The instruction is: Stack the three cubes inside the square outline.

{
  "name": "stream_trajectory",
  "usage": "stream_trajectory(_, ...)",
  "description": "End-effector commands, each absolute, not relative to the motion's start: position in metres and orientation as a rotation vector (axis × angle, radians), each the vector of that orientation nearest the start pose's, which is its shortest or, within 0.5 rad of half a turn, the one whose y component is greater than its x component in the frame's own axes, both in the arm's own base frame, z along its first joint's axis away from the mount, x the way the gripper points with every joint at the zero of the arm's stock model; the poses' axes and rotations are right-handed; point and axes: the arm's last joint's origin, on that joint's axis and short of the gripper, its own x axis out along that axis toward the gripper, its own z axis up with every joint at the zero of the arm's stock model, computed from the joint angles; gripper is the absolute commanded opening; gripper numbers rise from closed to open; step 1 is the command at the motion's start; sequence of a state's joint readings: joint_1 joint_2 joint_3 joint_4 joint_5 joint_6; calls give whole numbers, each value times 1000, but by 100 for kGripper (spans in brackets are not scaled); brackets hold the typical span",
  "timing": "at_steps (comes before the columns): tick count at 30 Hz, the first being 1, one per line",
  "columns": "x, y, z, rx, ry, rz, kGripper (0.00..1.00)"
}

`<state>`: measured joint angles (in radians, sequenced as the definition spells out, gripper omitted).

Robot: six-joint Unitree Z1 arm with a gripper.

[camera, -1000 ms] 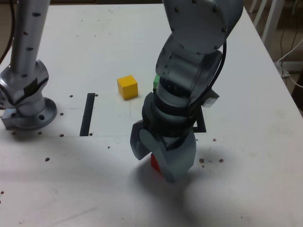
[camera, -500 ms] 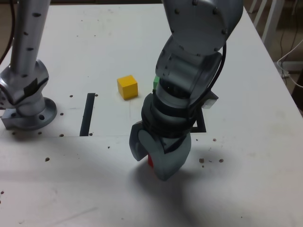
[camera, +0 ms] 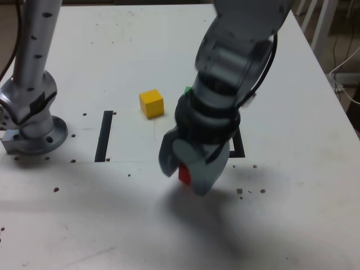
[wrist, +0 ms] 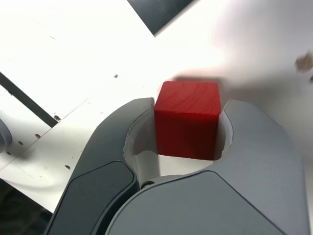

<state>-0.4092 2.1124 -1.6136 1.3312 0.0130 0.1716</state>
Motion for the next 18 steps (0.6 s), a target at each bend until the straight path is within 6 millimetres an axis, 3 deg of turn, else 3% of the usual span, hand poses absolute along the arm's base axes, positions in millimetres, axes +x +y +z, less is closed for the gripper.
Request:
stream_trajectory(1, 342, -136, 241, 475, 1778, -410, 28)
stream_trajectory(18, 369, -52, 252, 175, 1801, -282, 28)
